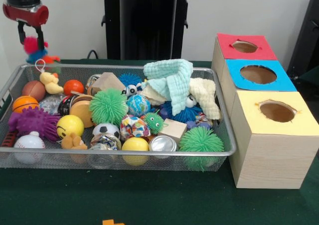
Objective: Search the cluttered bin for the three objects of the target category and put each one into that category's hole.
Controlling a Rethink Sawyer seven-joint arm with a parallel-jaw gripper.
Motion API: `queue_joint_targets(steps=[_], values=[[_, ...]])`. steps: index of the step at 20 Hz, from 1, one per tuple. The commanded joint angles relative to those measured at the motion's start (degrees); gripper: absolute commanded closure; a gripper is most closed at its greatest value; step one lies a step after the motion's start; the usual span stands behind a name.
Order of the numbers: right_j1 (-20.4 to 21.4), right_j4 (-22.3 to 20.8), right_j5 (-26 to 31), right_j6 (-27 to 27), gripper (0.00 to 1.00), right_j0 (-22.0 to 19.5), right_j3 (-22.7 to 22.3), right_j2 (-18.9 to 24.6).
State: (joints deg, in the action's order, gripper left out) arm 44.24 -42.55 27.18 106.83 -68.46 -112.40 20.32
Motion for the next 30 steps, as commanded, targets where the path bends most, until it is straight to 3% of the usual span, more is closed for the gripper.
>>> queue_joint_targets(steps=[1,7,10,15,20,26,30], values=[[1.43,1.77,5.74,-9.54,0.0,1.23,0.17,6.15],[1.89,2.97,6.38,-11.09,0.0,-0.03,1.4,8.25],[1.01,4.02,6.05,-13.37,0.0,-2.63,1.04,11.45],[4.21,4.73,7.8,-12.24,0.0,-2.73,0.92,11.07],[4.04,5.82,11.27,-12.17,0.0,-2.16,3.93,11.27],[-1.3,3.81,11.84,-12.87,0.0,-1.8,8.96,11.55],[-3.62,2.42,11.08,-12.71,0.0,-2.19,10.03,10.93]])
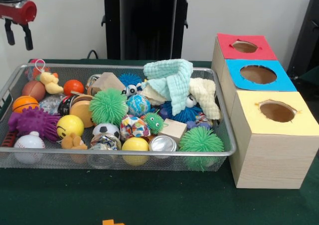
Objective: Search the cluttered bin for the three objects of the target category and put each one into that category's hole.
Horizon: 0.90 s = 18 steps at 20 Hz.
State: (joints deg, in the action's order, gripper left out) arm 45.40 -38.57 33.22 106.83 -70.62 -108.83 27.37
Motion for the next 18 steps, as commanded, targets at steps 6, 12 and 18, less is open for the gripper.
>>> queue_joint_targets(steps=[6,12,18], values=[[-9.0,-2.9,4.57,-14.47,0.0,-2.39,8.39,2.98],[-8.11,-1.63,7.21,-16.39,0.0,-3.71,8.71,3.8],[-6.2,-1.36,7.31,-16.68,0.0,-5.54,6.62,4.4]])
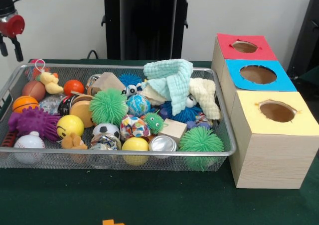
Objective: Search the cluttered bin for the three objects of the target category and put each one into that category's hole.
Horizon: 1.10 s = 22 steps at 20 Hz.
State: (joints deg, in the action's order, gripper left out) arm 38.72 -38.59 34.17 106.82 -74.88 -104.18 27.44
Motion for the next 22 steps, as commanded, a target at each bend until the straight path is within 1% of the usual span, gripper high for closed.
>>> queue_joint_targets(steps=[1,7,10,17,20,22], values=[[0.91,-1.19,6.71,-16.87,0.0,-1.49,1.88,4.46],[1.68,-1.18,7.46,-17.57,0.0,-2.77,1.92,5.0],[2.11,-1.64,6.42,-16.64,0.0,-3.25,0.32,4.84],[0.49,-2.31,3.86,-12.09,0.0,-1.1,-0.72,3.97],[-0.25,-2.05,4.32,-11.12,0.0,0.45,0.32,3.88],[-0.87,-2.22,3.66,-10.37,0.0,1.0,0.67,3.66]])
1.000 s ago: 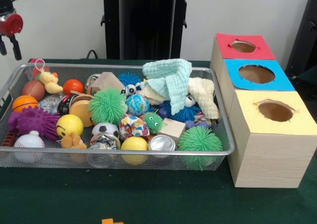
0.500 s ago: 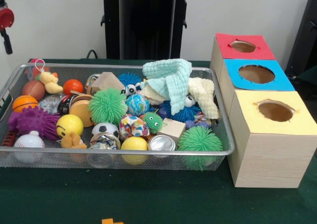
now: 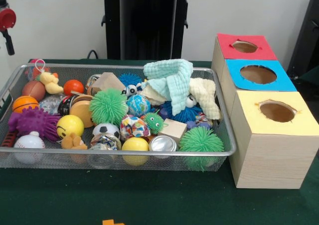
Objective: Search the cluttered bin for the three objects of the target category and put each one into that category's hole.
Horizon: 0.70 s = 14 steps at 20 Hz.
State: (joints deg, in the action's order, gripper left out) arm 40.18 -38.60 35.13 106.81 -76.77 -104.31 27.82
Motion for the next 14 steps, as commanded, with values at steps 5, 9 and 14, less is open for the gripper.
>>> queue_joint_targets(steps=[5,9,14], values=[[-3.73,-2.51,2.19,-9.5,0.0,4.45,2.07,2.64],[-5.12,-3.12,0.08,-6.93,0.0,6.2,1.8,1.5],[-5.18,-3.04,-1.09,-5.03,0.0,7.85,0.87,0.66]])
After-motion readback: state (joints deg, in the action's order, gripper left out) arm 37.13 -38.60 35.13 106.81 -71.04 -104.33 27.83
